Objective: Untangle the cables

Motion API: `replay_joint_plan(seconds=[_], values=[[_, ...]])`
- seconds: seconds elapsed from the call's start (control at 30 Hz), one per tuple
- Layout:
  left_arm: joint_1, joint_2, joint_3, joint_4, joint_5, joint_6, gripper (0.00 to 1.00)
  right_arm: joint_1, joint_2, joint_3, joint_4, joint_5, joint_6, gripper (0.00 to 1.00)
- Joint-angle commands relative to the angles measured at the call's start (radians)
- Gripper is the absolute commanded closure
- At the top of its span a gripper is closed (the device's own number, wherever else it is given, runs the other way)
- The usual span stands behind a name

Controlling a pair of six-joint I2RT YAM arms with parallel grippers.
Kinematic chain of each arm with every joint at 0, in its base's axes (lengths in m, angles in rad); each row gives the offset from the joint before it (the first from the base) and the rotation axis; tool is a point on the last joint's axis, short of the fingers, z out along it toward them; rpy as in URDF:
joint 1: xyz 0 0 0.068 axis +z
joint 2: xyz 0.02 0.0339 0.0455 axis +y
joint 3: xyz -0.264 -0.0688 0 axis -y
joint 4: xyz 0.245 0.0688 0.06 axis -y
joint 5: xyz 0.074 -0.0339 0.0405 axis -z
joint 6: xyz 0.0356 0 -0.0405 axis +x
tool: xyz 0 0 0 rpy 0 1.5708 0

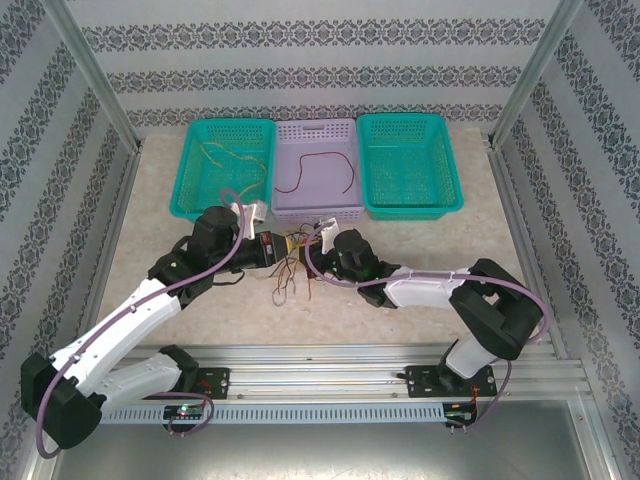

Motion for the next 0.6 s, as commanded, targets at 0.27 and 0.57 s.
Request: replay_joint_plan(seconds=[0.27, 0.57], values=[[0.032, -0.07, 0.253, -0.334, -0.272, 0.218, 1.0, -0.111, -0.206, -0.113, -0.176, -0.056, -0.015, 1.0], [0.219, -0.052, 0.397, -0.468, -0.264, 0.286, 1.0, -0.315, -0.402, -0.144, -0.41, -0.126, -0.006, 1.0]])
